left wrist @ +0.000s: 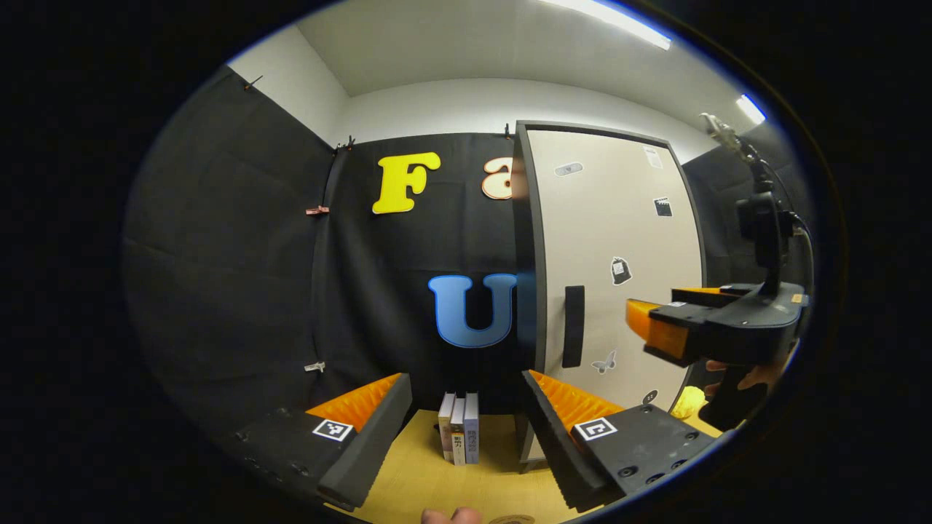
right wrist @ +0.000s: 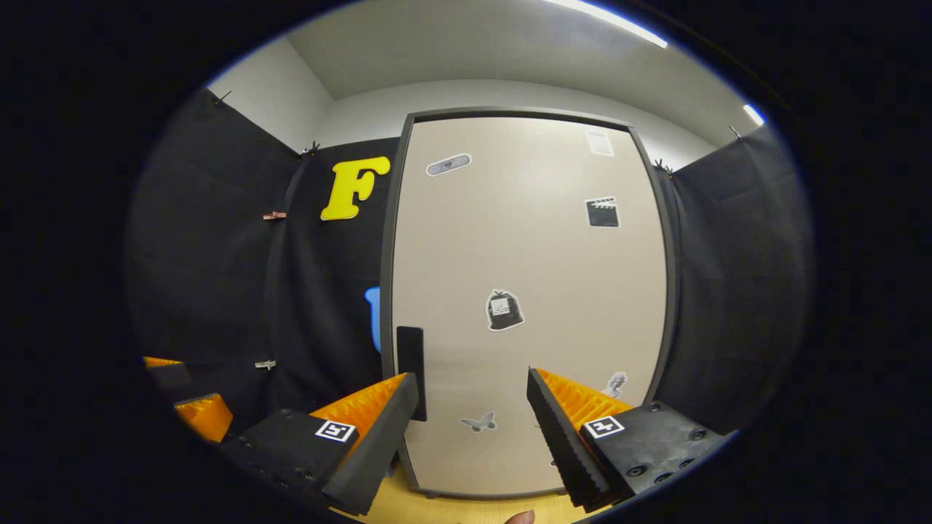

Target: Open the cabinet door with the right hand, grasp the bottle in the cabinet with the left hand and place it on the coaster, then close the cabinet door with the right hand.

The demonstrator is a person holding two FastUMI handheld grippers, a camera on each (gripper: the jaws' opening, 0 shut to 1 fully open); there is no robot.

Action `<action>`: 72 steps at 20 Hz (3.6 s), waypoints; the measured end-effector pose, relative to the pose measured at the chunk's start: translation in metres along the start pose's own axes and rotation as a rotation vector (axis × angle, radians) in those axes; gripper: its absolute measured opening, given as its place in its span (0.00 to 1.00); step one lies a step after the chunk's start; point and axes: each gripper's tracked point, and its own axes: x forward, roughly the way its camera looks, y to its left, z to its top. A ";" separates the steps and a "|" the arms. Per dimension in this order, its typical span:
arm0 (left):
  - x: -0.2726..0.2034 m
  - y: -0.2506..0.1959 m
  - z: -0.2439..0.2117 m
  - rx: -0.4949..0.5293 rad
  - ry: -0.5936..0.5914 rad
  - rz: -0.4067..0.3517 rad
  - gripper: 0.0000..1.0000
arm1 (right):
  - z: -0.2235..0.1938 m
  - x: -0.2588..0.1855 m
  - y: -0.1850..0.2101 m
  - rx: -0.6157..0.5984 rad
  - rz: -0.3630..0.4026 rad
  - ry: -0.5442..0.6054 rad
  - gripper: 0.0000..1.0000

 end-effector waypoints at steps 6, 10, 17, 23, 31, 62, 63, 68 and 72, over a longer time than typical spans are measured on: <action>0.003 0.031 -0.006 -0.006 0.004 0.052 0.95 | -0.032 0.056 0.038 0.027 0.019 0.056 0.98; 0.005 0.042 -0.010 -0.005 0.006 0.063 0.95 | -0.045 0.085 0.048 0.019 -0.009 0.063 0.84; 0.002 0.055 -0.021 -0.019 0.031 0.081 0.95 | -0.056 0.098 0.049 0.038 -0.085 0.086 0.31; -0.008 0.051 -0.021 -0.027 0.036 0.075 0.95 | -0.057 0.093 0.055 0.075 0.019 0.119 0.14; -0.025 0.036 -0.013 -0.017 0.018 0.075 0.95 | -0.045 0.054 0.054 0.121 0.135 0.130 0.14; 0.019 -0.180 0.001 -0.039 -0.029 -0.234 0.95 | -0.013 -0.094 -0.109 0.090 0.011 0.103 0.13; 0.022 -0.188 0.002 -0.036 -0.030 -0.246 0.95 | -0.013 -0.094 -0.117 0.087 -0.013 0.101 0.13; 0.036 -0.217 -0.005 -0.046 -0.022 -0.283 0.95 | -0.015 -0.094 -0.146 0.089 -0.109 0.115 0.11; 0.050 -0.233 -0.005 -0.060 -0.024 -0.293 0.95 | -0.015 -0.100 -0.158 0.111 -0.150 0.118 0.07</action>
